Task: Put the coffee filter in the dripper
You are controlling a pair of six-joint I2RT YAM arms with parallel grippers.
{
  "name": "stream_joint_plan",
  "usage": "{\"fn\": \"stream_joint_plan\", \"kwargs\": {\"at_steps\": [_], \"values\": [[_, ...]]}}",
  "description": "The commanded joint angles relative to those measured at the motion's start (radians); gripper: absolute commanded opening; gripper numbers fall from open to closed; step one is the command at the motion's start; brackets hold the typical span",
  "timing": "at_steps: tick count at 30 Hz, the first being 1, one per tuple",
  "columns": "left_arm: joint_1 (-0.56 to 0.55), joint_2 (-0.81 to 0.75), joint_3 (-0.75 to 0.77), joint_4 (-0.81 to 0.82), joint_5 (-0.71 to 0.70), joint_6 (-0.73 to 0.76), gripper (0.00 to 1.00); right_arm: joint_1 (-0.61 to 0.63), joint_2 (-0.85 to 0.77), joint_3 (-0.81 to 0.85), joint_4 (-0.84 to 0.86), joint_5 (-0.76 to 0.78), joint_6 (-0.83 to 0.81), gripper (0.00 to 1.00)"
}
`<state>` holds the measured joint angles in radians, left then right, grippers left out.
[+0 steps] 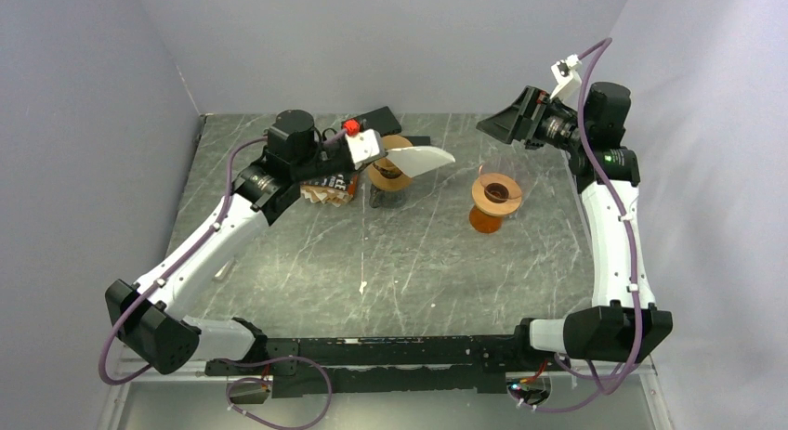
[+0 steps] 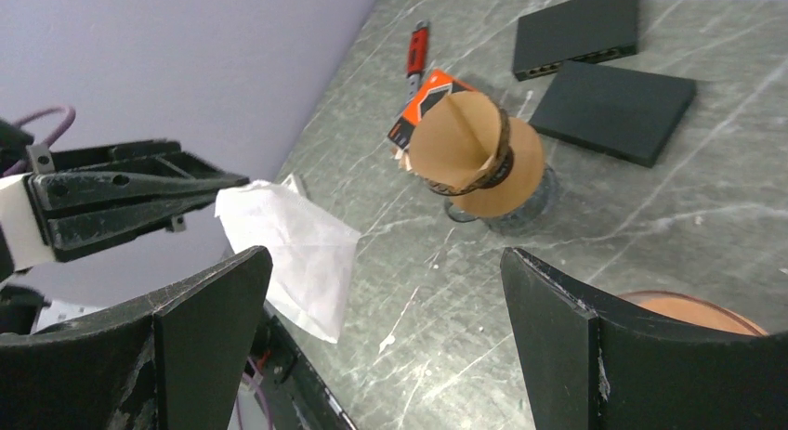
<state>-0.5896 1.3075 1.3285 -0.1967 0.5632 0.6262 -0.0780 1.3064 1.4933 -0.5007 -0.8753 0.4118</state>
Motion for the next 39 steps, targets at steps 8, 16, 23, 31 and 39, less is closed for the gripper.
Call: {"fn": "stream_joint_plan", "kwargs": {"at_steps": [8,16,23,31,39], "values": [[-0.033,0.020,0.038,0.006,0.047,0.310,0.00,0.172,0.021,0.084,-0.070,-0.077,-0.211,0.88],[-0.039,0.028,0.034,0.016,0.052,0.282,0.00,0.286,0.040,0.092,-0.152,0.037,-0.313,0.84],[-0.042,0.024,0.022,0.028,0.046,0.266,0.00,0.358,0.055,0.085,-0.174,0.166,-0.332,0.71],[-0.044,0.040,0.030,0.021,0.041,0.256,0.00,0.384,0.054,0.060,-0.152,0.227,-0.330,0.63],[-0.044,0.036,0.015,0.035,0.025,0.250,0.00,0.386,0.056,0.049,-0.130,0.259,-0.325,0.56]]}}
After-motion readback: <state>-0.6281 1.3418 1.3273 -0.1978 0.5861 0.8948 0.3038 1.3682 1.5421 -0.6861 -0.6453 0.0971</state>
